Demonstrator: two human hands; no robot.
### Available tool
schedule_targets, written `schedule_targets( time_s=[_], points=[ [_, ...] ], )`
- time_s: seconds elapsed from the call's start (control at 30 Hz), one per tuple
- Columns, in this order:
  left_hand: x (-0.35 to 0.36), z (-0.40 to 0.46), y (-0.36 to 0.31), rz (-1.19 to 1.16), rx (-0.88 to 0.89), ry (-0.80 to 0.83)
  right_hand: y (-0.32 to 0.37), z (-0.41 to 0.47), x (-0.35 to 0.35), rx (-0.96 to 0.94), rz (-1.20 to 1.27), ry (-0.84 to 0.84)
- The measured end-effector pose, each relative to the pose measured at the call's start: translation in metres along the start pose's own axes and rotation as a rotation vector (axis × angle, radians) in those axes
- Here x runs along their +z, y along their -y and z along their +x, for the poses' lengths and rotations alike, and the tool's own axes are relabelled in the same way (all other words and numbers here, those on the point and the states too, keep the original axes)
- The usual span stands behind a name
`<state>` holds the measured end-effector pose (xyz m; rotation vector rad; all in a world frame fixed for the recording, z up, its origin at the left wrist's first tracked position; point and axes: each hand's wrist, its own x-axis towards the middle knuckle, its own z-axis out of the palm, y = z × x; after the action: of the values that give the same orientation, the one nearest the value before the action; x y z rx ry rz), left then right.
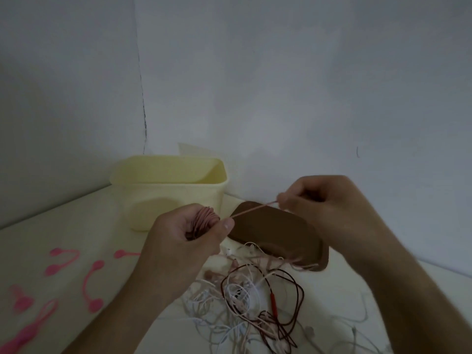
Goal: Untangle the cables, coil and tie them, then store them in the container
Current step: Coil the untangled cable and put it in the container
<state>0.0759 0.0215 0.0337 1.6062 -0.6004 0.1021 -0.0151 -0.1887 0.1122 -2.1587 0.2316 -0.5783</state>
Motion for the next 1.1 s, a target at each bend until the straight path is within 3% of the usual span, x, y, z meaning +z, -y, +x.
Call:
schedule_targets(
  time_s=[0.17, 0.37, 0.5, 0.57, 0.67, 0.7, 0.8, 0.87, 0.93, 1.1],
  points=[
    [0.001, 0.001, 0.001, 0.046, 0.023, -0.046, -0.008, 0.001, -0.033, -0.102, -0.298, -0.073],
    [0.003, -0.002, -0.002, 0.059, 0.066, -0.036, -0.016, 0.001, -0.041, -0.181, -0.455, -0.522],
    [-0.002, 0.002, -0.003, 0.026, 0.027, -0.067, -0.024, 0.002, -0.048, -0.061, -0.498, -0.689],
    [-0.002, 0.002, -0.004, -0.002, 0.015, -0.056, -0.027, 0.006, -0.048, 0.047, -0.591, -0.574],
    [0.002, -0.002, -0.005, -0.059, 0.009, 0.024, -0.022, 0.007, -0.028, 0.294, -0.895, -0.057],
    [0.004, -0.003, -0.005, -0.065, 0.010, 0.053, -0.021, 0.006, -0.021, 0.308, -0.890, 0.116],
    [0.008, -0.005, -0.002, -0.046, 0.023, 0.110, -0.007, -0.002, 0.004, 0.034, -0.570, 0.382],
    [0.009, -0.005, -0.002, -0.052, 0.015, 0.130, 0.002, -0.009, 0.026, -0.169, -0.347, 0.450],
    [0.010, -0.004, 0.000, -0.071, 0.012, 0.129, 0.008, -0.014, 0.047, -0.211, -0.187, 0.459],
    [0.009, -0.001, 0.004, -0.141, -0.011, 0.089, 0.007, -0.009, 0.054, -0.177, -0.331, 0.324]
  ],
)
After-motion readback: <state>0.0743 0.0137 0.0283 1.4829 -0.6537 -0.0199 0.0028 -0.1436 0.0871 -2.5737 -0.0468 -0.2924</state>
